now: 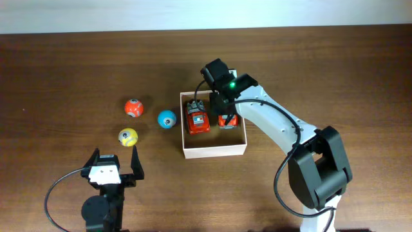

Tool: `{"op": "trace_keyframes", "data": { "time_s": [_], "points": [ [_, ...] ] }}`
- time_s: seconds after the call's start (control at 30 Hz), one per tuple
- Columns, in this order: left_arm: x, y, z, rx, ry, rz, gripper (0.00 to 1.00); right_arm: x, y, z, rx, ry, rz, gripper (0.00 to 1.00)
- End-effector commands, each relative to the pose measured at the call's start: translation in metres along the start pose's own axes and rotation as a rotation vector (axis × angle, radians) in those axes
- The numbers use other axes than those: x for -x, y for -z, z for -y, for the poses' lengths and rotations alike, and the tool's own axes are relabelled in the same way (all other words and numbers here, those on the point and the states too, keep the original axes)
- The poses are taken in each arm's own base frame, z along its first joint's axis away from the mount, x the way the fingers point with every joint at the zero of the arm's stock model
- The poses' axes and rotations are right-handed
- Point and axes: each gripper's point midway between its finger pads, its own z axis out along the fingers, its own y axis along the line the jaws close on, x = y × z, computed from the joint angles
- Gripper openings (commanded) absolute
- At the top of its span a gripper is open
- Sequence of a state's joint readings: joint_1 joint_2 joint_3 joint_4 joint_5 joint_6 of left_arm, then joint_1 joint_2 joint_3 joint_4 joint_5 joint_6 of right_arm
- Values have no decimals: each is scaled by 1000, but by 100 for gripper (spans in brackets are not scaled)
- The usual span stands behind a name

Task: Pack container
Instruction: 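Lower the truck into the box beside the first truck, release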

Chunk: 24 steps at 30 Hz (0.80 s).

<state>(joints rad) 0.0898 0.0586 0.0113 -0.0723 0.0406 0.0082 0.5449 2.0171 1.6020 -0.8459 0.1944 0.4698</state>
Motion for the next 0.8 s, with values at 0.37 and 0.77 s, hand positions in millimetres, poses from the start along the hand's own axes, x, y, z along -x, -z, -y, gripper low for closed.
{"op": "trace_keyframes", "data": {
  "time_s": [0.37,0.77],
  "points": [
    [-2,0,0,0,-19,-4,99,9,-1,-3,2,53,41,72],
    [-2,0,0,0,-19,-4,99,9,27,-47,256,148,-4,58]
  ]
}}
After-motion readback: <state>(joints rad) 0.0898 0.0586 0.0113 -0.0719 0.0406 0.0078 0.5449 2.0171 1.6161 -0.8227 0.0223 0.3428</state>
